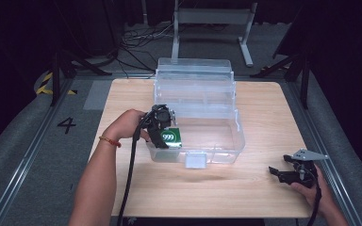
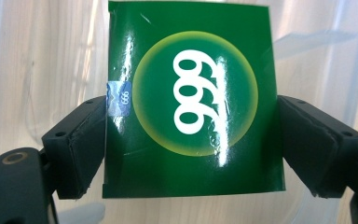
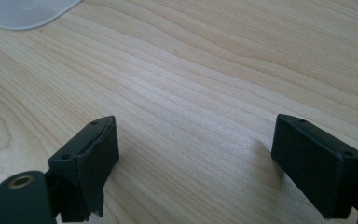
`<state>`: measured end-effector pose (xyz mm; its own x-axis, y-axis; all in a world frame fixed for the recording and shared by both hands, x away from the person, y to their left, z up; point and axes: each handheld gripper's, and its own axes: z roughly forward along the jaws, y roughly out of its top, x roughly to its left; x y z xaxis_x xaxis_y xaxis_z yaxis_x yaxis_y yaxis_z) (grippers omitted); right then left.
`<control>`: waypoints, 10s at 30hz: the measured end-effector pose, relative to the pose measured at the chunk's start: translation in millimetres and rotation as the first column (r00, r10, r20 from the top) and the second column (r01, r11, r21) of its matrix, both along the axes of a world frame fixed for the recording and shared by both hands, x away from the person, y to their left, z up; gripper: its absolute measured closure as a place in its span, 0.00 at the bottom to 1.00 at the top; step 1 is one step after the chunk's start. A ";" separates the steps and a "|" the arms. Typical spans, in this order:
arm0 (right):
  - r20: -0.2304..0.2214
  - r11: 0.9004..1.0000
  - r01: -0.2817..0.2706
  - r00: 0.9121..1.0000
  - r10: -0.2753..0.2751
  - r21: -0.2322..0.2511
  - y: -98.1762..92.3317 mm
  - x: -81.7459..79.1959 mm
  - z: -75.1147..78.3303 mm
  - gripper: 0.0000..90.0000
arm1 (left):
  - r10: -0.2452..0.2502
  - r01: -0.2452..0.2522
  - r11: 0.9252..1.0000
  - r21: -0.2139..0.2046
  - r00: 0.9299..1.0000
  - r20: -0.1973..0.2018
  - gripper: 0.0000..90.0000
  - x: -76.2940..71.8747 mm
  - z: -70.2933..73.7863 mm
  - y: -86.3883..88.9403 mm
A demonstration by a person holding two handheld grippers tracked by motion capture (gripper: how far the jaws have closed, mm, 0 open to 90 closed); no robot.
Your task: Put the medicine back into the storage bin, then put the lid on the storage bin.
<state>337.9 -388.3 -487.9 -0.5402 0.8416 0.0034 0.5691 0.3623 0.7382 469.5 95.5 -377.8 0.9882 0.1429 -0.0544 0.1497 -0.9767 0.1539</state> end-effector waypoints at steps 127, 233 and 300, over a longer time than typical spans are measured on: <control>-0.081 0.744 -0.546 0.823 0.562 -0.385 224.0 227.8 179.1 0.93 | 0.211 -0.144 0.895 -0.422 0.971 0.115 0.86 -80.1 -21.9 39.8; 0.086 0.659 -0.584 0.714 0.695 -0.474 204.7 59.5 195.0 0.98 | 0.253 -0.166 0.895 -0.414 0.953 0.166 0.77 -107.9 -26.4 12.6; 0.140 0.677 -0.607 0.693 0.707 -0.417 193.1 23.8 164.5 0.96 | 0.554 -0.281 0.647 -0.709 0.812 0.184 0.83 -50.6 88.8 54.2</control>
<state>361.6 -195.1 -323.4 -0.8862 0.1883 -0.4232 -0.1131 0.7980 0.5919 418.9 149.7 -288.9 0.7898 0.6119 0.0433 0.3172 -0.4678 0.8250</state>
